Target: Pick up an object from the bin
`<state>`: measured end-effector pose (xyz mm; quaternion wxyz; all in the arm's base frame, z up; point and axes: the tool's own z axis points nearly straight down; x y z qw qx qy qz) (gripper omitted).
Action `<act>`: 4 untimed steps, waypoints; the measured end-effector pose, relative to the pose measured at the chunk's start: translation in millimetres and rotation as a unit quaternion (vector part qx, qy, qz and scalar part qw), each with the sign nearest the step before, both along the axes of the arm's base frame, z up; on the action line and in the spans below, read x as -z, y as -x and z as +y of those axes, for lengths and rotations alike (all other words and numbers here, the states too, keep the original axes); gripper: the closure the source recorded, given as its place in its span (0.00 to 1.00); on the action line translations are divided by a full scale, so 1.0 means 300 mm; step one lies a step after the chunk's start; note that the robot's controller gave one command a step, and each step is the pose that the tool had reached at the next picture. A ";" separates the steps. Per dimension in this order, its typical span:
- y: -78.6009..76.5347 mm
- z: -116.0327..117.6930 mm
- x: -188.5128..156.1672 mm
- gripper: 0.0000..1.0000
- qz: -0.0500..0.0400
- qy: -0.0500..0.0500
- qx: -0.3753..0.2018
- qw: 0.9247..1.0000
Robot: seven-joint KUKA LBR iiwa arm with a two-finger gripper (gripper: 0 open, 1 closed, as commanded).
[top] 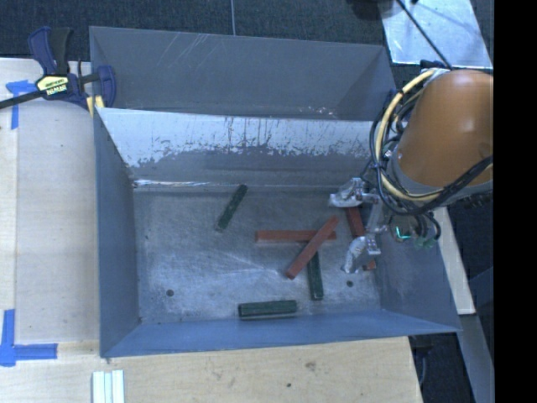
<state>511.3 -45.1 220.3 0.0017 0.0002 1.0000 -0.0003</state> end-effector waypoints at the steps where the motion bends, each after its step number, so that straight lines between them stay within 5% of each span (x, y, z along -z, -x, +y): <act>1: -0.034 0.007 0.124 0.00 -0.004 0.001 -0.027 1.000; 2: -0.077 0.025 0.455 1.00 -0.008 -0.001 -0.210 0.978; 3: -0.077 0.025 0.455 1.00 -0.008 -0.001 -0.210 0.978; 4: -0.020 -0.021 -0.057 1.00 -0.001 0.001 -0.214 0.977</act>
Offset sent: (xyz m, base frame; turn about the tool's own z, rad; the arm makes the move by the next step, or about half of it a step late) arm 0.0153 0.0029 -0.1463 -0.4201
